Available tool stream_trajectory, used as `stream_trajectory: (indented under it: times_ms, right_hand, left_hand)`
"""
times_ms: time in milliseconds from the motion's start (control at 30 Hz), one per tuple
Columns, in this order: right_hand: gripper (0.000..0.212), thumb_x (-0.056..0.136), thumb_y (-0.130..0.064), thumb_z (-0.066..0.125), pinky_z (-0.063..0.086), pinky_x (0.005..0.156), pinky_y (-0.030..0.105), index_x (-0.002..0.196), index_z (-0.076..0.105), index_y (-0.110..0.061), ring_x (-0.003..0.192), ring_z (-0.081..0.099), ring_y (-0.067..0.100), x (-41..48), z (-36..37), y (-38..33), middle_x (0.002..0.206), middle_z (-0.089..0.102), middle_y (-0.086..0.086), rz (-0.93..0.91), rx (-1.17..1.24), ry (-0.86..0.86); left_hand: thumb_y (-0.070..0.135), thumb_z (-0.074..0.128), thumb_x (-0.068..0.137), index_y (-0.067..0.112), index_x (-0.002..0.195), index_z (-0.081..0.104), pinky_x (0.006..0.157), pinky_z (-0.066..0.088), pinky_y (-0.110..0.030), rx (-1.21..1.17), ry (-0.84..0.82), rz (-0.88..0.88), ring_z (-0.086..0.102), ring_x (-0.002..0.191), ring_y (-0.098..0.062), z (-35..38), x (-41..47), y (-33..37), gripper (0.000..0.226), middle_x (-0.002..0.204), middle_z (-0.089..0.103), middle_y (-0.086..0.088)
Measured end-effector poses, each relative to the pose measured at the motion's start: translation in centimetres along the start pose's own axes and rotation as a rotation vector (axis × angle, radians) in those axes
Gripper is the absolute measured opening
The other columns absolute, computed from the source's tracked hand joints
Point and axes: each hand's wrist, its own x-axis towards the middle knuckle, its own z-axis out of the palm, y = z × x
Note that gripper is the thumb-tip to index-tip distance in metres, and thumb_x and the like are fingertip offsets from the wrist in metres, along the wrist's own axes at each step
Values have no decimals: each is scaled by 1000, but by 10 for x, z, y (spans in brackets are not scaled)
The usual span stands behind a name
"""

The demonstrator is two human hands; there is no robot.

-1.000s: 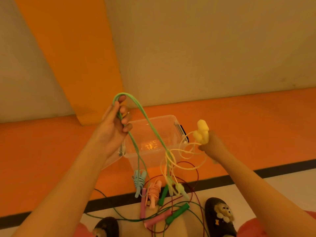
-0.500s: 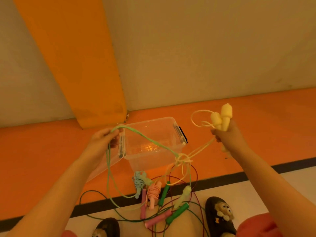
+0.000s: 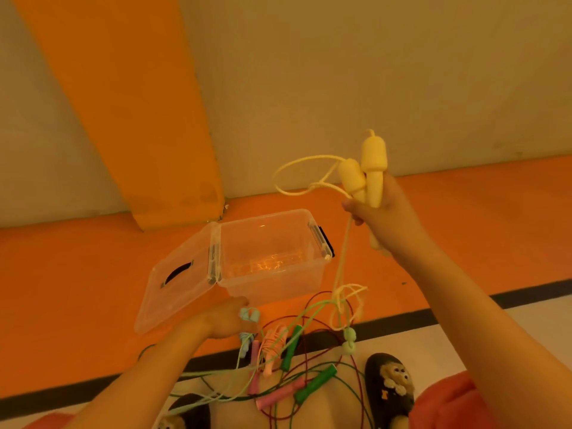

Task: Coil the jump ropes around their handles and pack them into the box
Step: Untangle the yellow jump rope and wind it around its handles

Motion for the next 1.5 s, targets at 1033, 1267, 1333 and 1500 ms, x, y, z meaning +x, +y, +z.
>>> stream_trajectory:
  times_ms: [1033,1267,1333,1500]
  right_hand:
    - [41,82,-1,66,44,61,26,116,48,-12,65,52,-1,9,18,-8,83,55,-8,-65,-66,-121]
    - [40,82,2,65,44,59,19,101,48,-29,70,52,-1,-2,29,1,85,55,-10,-35,-108,-187]
    - [34,81,3,65,46,62,24,102,53,-21,73,54,4,-6,31,2,88,57,-5,-29,-113,-191]
    - [20,81,8,60,43,60,38,90,56,-10,65,50,16,-7,35,14,72,53,3,90,-134,-145]
  left_hand:
    - [14,41,102,13,80,56,48,36,-17,-676,323,510,50,53,-3,-15,-4,113,26,72,54,0]
    - [17,38,102,8,94,56,62,46,-22,-957,304,586,69,84,-10,-39,-27,112,22,102,70,-3]
    - [17,38,102,10,95,60,65,50,-22,-1092,306,599,70,90,-15,-42,-32,111,24,99,73,-2]
    - [14,37,101,7,91,60,75,53,-25,-1288,295,646,71,90,-17,-52,-46,108,26,93,75,-2]
